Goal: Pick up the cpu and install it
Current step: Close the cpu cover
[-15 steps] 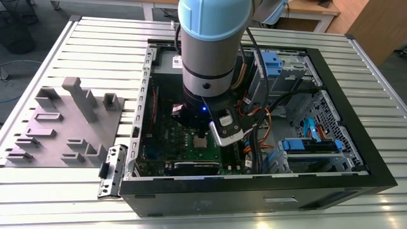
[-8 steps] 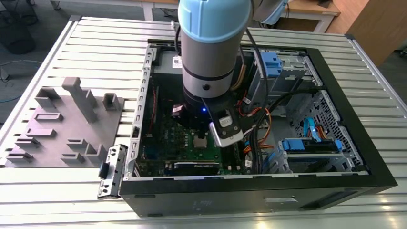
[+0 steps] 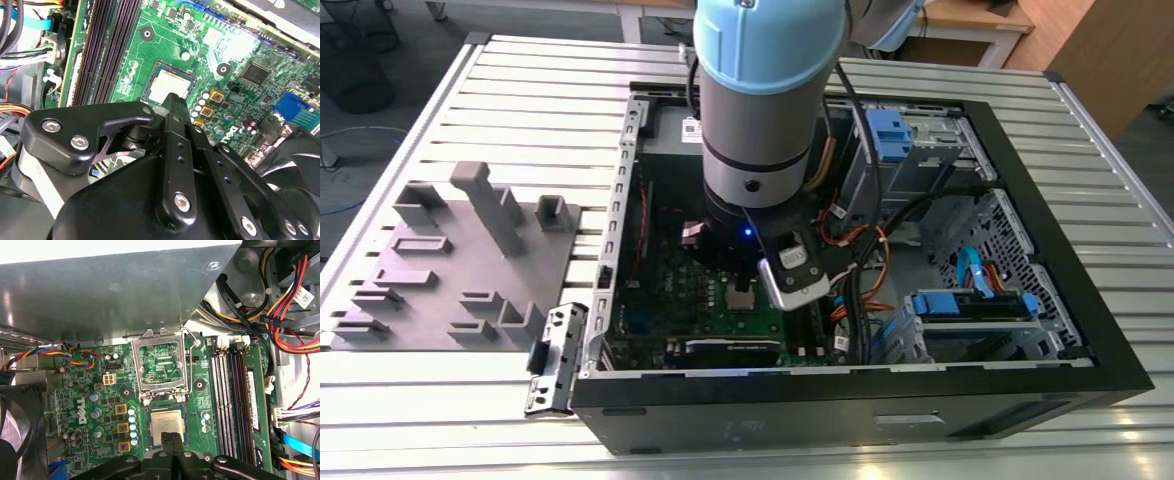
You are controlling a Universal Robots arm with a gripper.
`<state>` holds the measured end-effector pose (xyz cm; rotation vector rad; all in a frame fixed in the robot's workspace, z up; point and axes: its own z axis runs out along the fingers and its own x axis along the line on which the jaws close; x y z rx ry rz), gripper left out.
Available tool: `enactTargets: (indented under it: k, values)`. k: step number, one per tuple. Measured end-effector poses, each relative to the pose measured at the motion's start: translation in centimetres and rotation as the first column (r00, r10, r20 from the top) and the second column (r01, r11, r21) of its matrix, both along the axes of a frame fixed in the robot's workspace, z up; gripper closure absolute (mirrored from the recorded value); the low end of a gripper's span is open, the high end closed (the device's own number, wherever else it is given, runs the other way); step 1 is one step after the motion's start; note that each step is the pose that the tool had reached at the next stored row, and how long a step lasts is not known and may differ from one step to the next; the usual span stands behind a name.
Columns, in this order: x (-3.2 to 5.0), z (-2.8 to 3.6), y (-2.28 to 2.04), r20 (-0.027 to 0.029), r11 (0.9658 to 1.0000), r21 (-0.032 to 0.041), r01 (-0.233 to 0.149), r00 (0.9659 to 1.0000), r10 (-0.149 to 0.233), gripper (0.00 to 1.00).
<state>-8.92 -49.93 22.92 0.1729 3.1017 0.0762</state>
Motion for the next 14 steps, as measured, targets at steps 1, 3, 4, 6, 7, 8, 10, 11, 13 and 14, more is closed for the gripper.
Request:
enactTargets:
  k: [1,3,4,6,7,8,10,11,13,14]
  values:
    - [0.0,0.0,0.05,-0.0001,1.0,0.0,0.0,1.0,0.0,0.89]
    - [0.0,0.0,0.06,0.0,1.0,0.0,0.0,1.0,0.0,0.89]
    - [0.0,0.0,0.06,0.0,1.0,0.0,0.0,1.0,0.0,0.89]
    - [0.0,0.0,0.06,0.0,1.0,0.0,0.0,1.0,0.0,0.89]
    - [0.0,0.0,0.06,0.0,1.0,0.0,0.0,1.0,0.0,0.89]
    - [0.0,0.0,0.06,0.0,1.0,0.0,0.0,1.0,0.0,0.89]
    - [0.0,0.0,0.07,0.0,1.0,0.0,0.0,1.0,0.0,0.89]
    - [0.0,0.01,0.07,0.0,1.0,0.0002,0.0,1.0,0.0,0.89]
    - [0.0,0.16,0.06,-0.0002,1.0,-0.0004,0.0,1.0,0.0,0.89]
    - [0.0,0.27,0.06,-0.0001,1.0,-0.0001,0.0,1.0,0.0,0.89]
